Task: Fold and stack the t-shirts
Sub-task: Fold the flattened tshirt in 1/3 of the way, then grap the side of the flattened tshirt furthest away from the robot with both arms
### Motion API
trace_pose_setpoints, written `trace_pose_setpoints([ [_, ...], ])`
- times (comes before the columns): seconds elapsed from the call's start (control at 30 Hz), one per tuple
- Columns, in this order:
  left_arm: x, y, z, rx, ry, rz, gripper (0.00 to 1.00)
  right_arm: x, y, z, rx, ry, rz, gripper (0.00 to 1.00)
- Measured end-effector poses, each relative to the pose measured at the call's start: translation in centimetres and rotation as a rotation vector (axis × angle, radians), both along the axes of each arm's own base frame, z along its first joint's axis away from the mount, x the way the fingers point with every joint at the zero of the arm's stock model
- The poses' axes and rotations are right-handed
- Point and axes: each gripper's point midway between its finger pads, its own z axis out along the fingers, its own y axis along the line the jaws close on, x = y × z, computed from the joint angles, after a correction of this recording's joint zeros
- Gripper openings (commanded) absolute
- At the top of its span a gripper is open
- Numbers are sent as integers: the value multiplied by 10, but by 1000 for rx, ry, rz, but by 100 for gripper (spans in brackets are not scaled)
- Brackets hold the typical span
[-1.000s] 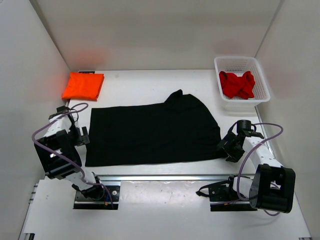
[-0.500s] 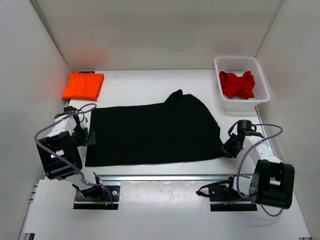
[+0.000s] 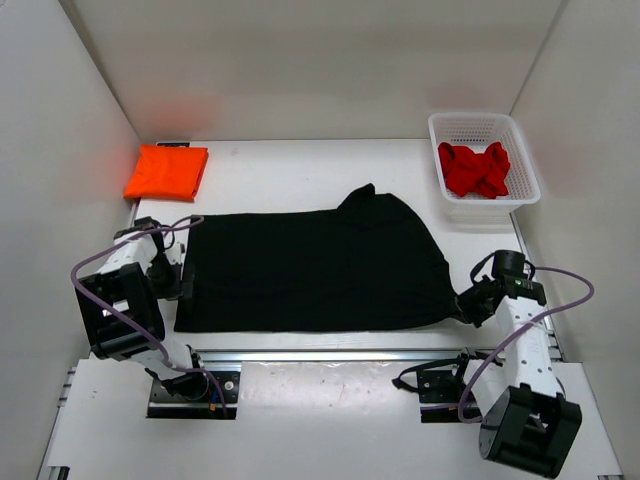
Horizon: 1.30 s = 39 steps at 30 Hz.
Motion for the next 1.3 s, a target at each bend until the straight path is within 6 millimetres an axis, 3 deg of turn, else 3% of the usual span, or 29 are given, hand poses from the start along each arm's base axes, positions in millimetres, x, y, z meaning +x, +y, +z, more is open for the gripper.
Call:
trace_pose_setpoints([
  [0.1, -3, -3, 1, -7, 18, -25, 89, -12, 0, 12, 8, 22, -39, 0],
  [0.17, -6, -4, 3, -10, 28, -35, 89, -18, -4, 23, -2, 34, -70, 20],
  [0.27, -10, -3, 6, -2, 37, -48, 90, -25, -15, 39, -38, 28, -119, 38],
  [0.37, -11, 0, 11, 12, 35, -52, 89, -26, -21, 50, -72, 24, -114, 42],
  [0.47, 5, 7, 24, 44, -9, -53, 90, -14, -13, 67, -114, 14, -5, 42],
  [0.57, 41, 16, 49, 87, -121, -52, 89, 23, 16, 99, -189, -26, 250, 43],
  [0.67, 89, 18, 76, 114, -251, -69, 88, 78, 55, 131, -242, -88, 463, 44],
  [0.77, 138, 7, 92, 94, -357, -89, 87, 145, 88, 145, -286, -160, 588, 47],
  [0.83, 167, -2, 89, 67, -409, -82, 87, 178, 99, 146, -317, -182, 629, 48],
  [0.97, 208, -17, 69, -12, -483, -3, 89, 237, 108, 138, -350, -220, 641, 50],
  [1.13, 253, -24, 49, -39, -527, 73, 92, 306, 117, 113, -358, -239, 633, 55],
  [1.3, 290, -43, 32, -40, -554, 73, 95, 347, 128, 74, -343, -211, 643, 58],
])
